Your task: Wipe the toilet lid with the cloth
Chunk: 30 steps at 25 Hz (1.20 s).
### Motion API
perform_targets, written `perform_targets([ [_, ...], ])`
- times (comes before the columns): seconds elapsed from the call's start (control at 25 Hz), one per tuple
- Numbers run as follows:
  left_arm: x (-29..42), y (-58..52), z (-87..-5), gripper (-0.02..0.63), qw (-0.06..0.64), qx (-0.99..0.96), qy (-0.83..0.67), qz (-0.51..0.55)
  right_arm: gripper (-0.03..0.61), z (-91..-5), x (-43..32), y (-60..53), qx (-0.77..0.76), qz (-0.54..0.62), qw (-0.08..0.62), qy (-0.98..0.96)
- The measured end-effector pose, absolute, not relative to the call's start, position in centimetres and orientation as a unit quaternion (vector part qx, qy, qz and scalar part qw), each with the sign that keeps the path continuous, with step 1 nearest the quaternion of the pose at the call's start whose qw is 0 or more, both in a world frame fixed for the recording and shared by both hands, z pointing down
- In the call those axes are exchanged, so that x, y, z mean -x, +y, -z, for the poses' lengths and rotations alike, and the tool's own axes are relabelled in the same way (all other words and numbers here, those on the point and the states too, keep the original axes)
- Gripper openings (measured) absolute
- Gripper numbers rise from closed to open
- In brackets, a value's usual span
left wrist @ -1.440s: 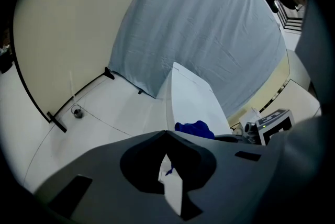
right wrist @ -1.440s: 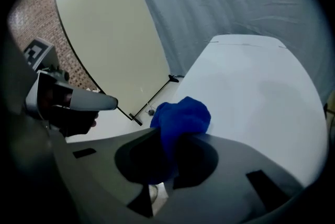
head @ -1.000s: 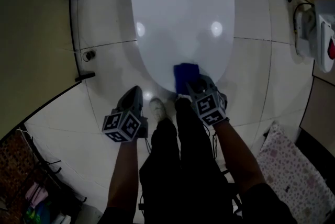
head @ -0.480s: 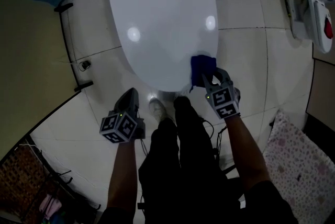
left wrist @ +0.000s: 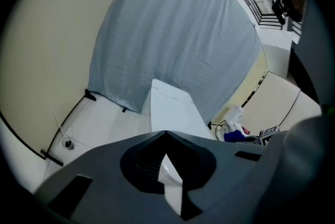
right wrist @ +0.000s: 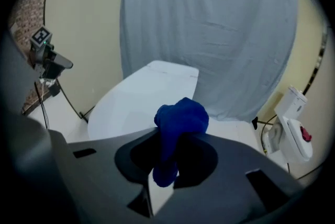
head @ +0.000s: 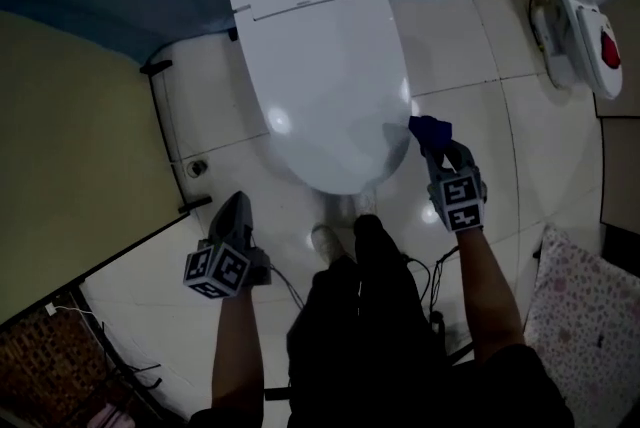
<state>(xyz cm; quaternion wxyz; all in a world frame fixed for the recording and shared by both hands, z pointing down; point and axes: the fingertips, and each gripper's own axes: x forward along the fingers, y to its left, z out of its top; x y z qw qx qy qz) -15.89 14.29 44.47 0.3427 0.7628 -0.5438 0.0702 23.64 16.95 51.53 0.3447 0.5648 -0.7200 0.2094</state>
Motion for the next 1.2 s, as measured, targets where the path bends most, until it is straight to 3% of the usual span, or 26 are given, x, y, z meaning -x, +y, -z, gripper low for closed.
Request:
perform_targets([
  [0.24,21.6,16.9,-30.1,-0.008,0.292,-0.779,-0.554,0.011,0.055,-33.7,-24.5,19.9,-0.674,-0.13,0.152,-0.711],
  [0.44,28.1,20.4,-19.0,-0.008,0.233,-0.789,-0.567,0.051,0.055,-21.2,-23.6,24.1,-0.71,-0.08,0.064,-0.697],
  [0.92,32.3,25.5,-4.6,-0.008,0.098,-0.812,-0.564,0.118,0.052,-9.4,-20.8,29.6,-0.703,-0.075,-0.062,-0.705],
  [1.2,33.5,28.5,-4.0,-0.008,0.103,-0.806,-0.563,0.152,0.052,-6.6,-19.9,31.7,-0.7,-0.05,-0.03,-0.712],
])
